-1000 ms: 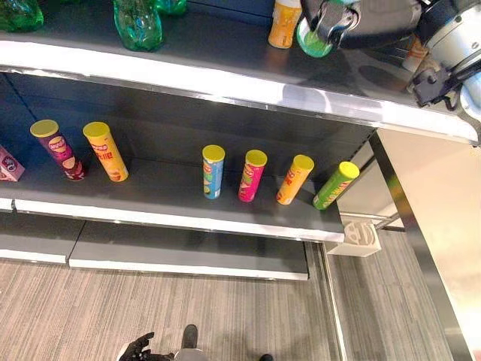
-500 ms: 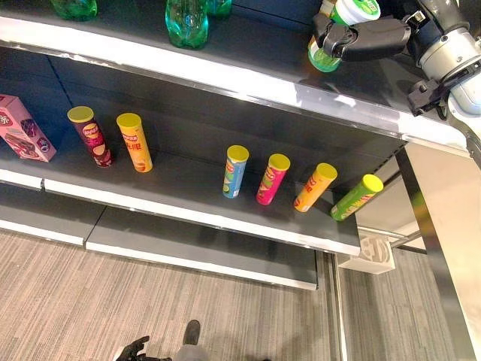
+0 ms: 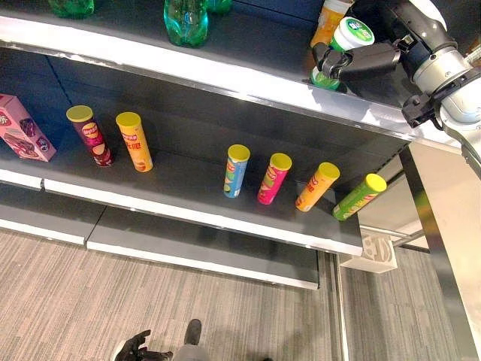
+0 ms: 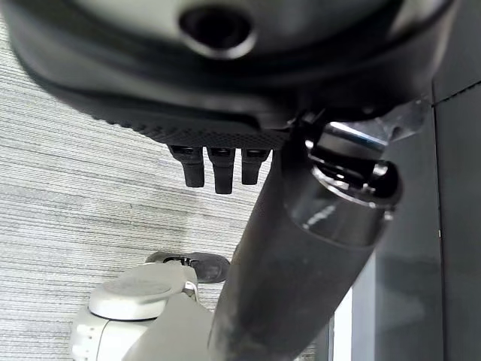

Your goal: Put the goods on the table back onto the shelves and tidy them up.

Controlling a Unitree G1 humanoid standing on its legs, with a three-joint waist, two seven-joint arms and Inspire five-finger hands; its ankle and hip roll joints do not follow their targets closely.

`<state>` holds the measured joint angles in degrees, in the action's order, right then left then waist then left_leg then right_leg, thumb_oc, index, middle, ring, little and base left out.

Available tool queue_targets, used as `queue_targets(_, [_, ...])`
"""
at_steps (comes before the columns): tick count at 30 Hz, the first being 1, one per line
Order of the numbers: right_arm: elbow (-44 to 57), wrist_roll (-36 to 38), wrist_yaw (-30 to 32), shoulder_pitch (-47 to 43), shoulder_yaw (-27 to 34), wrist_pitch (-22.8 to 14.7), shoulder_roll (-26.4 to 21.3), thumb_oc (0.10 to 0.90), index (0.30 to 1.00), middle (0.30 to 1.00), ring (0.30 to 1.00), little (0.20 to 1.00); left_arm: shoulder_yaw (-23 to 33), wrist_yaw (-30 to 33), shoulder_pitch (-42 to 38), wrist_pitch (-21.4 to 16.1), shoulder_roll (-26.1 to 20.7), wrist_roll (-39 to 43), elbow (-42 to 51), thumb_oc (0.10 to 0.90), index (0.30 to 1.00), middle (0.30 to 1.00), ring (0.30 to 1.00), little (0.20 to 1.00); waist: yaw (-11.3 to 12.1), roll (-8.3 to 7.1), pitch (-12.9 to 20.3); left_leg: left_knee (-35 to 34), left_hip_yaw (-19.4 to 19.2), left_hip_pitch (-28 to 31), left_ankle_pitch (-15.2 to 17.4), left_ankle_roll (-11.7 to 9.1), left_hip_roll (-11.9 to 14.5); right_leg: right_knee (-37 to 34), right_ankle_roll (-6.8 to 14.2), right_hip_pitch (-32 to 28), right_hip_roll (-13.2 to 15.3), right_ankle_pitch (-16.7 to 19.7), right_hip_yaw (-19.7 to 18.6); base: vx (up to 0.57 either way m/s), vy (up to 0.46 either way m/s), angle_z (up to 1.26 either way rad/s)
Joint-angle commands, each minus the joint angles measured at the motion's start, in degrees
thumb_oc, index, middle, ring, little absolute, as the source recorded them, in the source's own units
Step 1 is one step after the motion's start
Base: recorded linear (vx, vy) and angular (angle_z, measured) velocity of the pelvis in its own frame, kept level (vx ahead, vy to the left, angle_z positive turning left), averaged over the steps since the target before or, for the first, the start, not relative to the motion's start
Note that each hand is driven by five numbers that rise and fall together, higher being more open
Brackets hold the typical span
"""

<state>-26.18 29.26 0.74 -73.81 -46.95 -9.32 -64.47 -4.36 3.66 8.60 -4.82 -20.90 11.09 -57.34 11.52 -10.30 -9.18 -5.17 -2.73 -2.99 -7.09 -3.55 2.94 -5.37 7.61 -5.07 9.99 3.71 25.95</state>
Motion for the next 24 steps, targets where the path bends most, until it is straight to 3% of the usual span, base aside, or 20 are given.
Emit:
queue_targets(1, [-2.03, -0.72, 1.30, -11.12, -1.78, -2.05, -2.44, 0.400, 0.300, 0.300, 0.300, 0.300, -1.93, 1.55, -1.24, -2.94, -4.05, -0.43, 0.76, 0.800, 0.900, 0.900, 0.900, 0.900, 1.21, -1.67, 1.14, 0.17, -2.62, 3.45, 6.81, -2.29, 1.46, 0.72, 6.05, -1.39, 4.63, 3.21, -0.87, 0.00, 0.000, 0.00])
queue_targets(2, [-2.17, -1.03, 1.35, -11.23, -1.99, -2.00, -2.53, 0.425, 0.338, 0.338, 0.338, 0.338, -1.92, 1.52, -1.24, -2.96, -4.06, -0.39, 0.80, 0.800, 0.900, 0.900, 0.900, 0.900, 1.18, -1.71, 1.14, 0.17, -2.59, 3.46, 6.83, -2.28, 1.48, 0.70, 6.04, -1.39, 4.61, 3.21, -0.87, 0.00, 0.000, 0.00])
queue_targets(3, [-2.46, -1.27, 1.48, -11.44, -2.17, -1.99, -2.58, 0.648, 0.672, 0.672, 0.672, 0.672, -1.96, 1.58, -1.22, -2.95, -4.07, -0.36, 0.83, 0.800, 0.900, 0.900, 0.900, 0.900, 1.16, -1.73, 1.10, 0.17, -2.57, 3.46, 6.85, -2.29, 1.52, 0.70, 6.02, -1.40, 4.60, 3.20, -0.86, 0.00, 0.000, 0.00])
queue_targets(4, [-2.60, -1.46, 1.56, -11.67, -2.28, -2.01, -2.69, 0.704, 0.756, 0.756, 0.756, 0.756, -1.92, 1.63, -1.22, -2.97, -4.10, -0.35, 0.82, 0.800, 0.900, 0.900, 0.900, 0.900, 1.13, -1.75, 1.10, 0.17, -2.57, 3.47, 6.87, -2.30, 1.54, 0.71, 6.03, -1.43, 4.57, 3.18, -0.84, 0.00, 0.000, 0.00])
queue_targets(5, [-2.99, -2.11, 1.71, -12.18, -2.69, -1.90, -2.77, 0.800, 0.900, 0.900, 0.900, 0.900, -1.93, 1.68, -1.35, -2.95, -4.08, -0.43, 0.77, 0.800, 0.900, 0.900, 0.900, 0.900, 1.01, -1.76, 1.10, 0.17, -2.58, 3.53, 6.89, -2.31, 1.56, 0.71, 6.02, -1.46, 4.57, 3.17, -0.89, 0.00, 0.000, 0.00])
queue_targets(11, [-4.05, -3.43, 2.51, -13.87, -3.61, -1.91, -4.04, 0.800, 0.900, 0.900, 0.900, 0.900, -1.98, 1.77, -1.24, -3.04, -4.15, -0.60, 1.00, 0.800, 0.900, 0.900, 0.900, 0.900, 0.50, -1.97, 1.19, 0.17, -2.73, 3.67, 7.06, -2.33, 1.59, 0.68, 6.07, -1.43, 4.59, 3.30, -0.71, 0.00, 0.000, 0.00])
queue_targets(17, [-2.71, -3.00, 4.67, -13.08, -0.72, -3.03, -6.21, 0.800, 0.900, 0.900, 0.900, 0.900, -1.97, 1.77, -1.57, -3.07, -3.67, -0.61, 0.85, 0.800, 0.900, 0.900, 0.900, 0.900, -0.36, -1.75, 1.35, 0.17, -3.15, 3.91, 7.27, -2.26, 1.48, 0.61, 6.15, -1.34, 4.61, 3.47, -0.98, 0.00, 0.003, -0.01])
queue_targets(20, [1.84, 1.29, 5.25, -9.97, 4.79, -5.08, -7.83, 0.800, 0.900, 0.900, 0.900, 0.900, -2.00, 1.66, -1.60, -3.05, -3.49, -1.07, 0.77, 0.800, 0.900, 0.900, 0.900, 0.900, -0.89, -1.49, 1.40, 0.17, -3.33, 3.96, 7.40, -2.17, 1.47, 0.57, 6.31, -1.22, 4.72, 3.58, -1.05, 0.01, 0.030, -0.04])
queue_targets(21, [5.60, 5.78, 5.18, -7.42, 9.54, -7.47, -9.18, 0.800, 0.900, 0.900, 0.900, 0.900, -1.89, 1.27, -1.30, -3.06, -2.89, -1.21, 0.89, 0.800, 0.900, 0.900, 0.900, 0.900, -1.37, -1.03, 1.44, 0.17, -3.45, 4.05, 7.64, -2.02, 1.39, 0.61, 6.44, -1.20, 4.84, 3.71, -1.10, 0.03, 0.023, -0.06])
queue_targets(23, [8.00, 7.12, 5.60, -3.81, 14.32, -8.32, -10.10, 0.800, 0.900, 0.900, 0.900, 0.900, -1.88, 1.10, -1.16, -3.04, -3.20, -1.22, 1.04, 0.800, 0.900, 0.900, 0.900, 0.900, -1.47, -1.33, 1.62, 0.17, -3.48, 3.97, 7.77, -1.94, 1.31, 0.61, 6.57, -1.08, 4.92, 3.86, -1.09, 0.02, 0.034, -0.08])
queue_targets(24, [11.57, 9.02, 6.85, 1.12, 22.07, -10.46, -11.66, 0.800, 0.900, 0.900, 0.900, 0.900, -1.72, 0.75, -1.11, -2.92, -2.50, -1.91, 1.17, 0.800, 0.900, 0.900, 0.900, 0.900, -2.40, -0.81, 1.80, 0.17, -3.74, 3.96, 8.09, -1.78, 1.16, 0.65, 6.78, -0.85, 5.10, 4.10, -1.19, 0.01, 0.047, -0.08])
